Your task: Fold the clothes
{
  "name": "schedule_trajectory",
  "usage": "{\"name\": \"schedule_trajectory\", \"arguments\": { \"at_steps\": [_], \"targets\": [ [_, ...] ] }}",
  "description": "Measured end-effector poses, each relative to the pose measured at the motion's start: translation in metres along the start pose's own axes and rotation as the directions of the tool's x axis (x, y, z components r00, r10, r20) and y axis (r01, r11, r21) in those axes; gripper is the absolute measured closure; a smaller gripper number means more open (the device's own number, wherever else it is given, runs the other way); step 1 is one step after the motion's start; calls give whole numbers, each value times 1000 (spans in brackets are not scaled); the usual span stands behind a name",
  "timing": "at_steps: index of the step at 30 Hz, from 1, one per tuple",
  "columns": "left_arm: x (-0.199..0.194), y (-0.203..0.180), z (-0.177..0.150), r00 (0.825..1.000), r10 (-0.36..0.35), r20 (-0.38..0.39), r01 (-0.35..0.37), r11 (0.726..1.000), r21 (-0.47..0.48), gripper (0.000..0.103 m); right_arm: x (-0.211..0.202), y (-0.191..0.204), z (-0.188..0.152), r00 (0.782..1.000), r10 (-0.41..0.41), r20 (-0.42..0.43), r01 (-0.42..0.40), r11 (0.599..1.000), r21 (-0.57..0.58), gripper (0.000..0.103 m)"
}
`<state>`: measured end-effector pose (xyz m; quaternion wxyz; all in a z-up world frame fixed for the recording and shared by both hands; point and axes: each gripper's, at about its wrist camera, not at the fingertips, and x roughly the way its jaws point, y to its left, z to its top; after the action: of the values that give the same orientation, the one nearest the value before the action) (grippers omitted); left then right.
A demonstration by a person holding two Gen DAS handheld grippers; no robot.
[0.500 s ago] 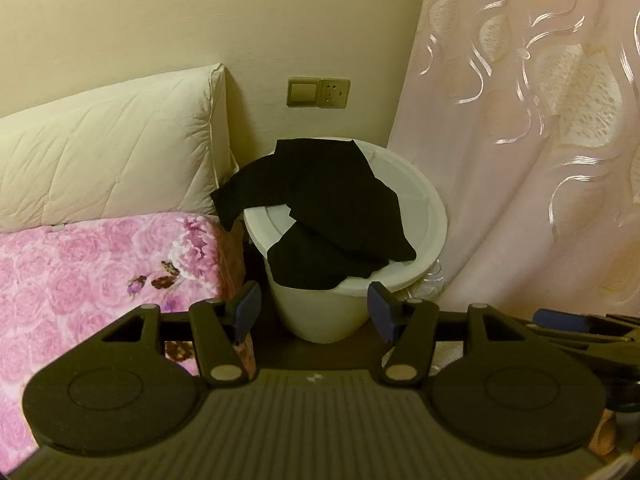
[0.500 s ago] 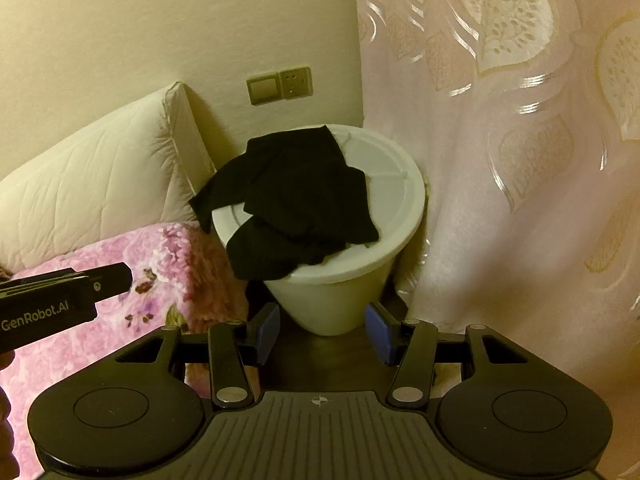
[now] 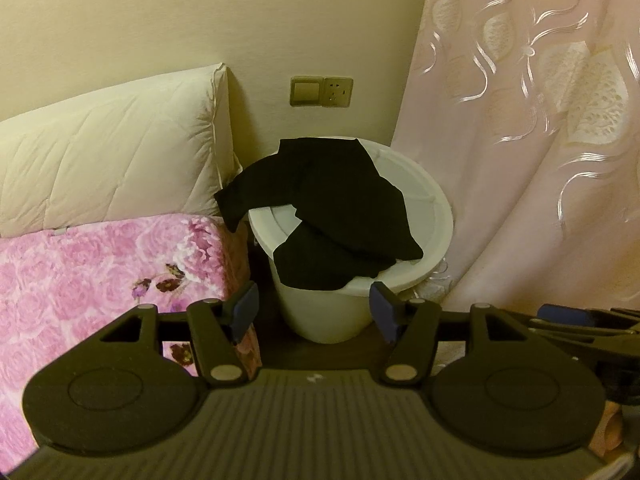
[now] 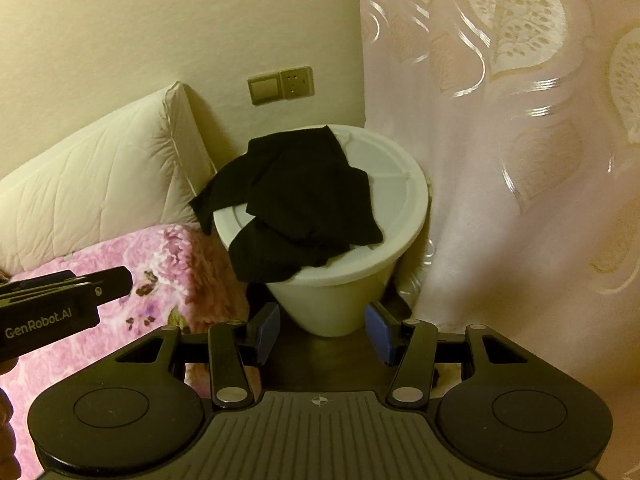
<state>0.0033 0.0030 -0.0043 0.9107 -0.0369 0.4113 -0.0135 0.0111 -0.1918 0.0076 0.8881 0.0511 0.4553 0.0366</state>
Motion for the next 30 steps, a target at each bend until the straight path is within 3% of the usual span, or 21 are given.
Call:
{"name": "schedule_trajectory", "arguments": {
  "at_steps": [18, 30],
  "targets": [
    [-2, -4, -4, 1000, 22, 11, -22, 1000, 16, 44, 6, 8, -4, 1000, -7, 11, 7, 1000, -16, 51],
    [2, 2, -8, 999, 7, -39, -6, 1000, 19, 44, 5, 9, -8, 1000, -21, 17, 21, 1000, -7, 51]
  ]
}}
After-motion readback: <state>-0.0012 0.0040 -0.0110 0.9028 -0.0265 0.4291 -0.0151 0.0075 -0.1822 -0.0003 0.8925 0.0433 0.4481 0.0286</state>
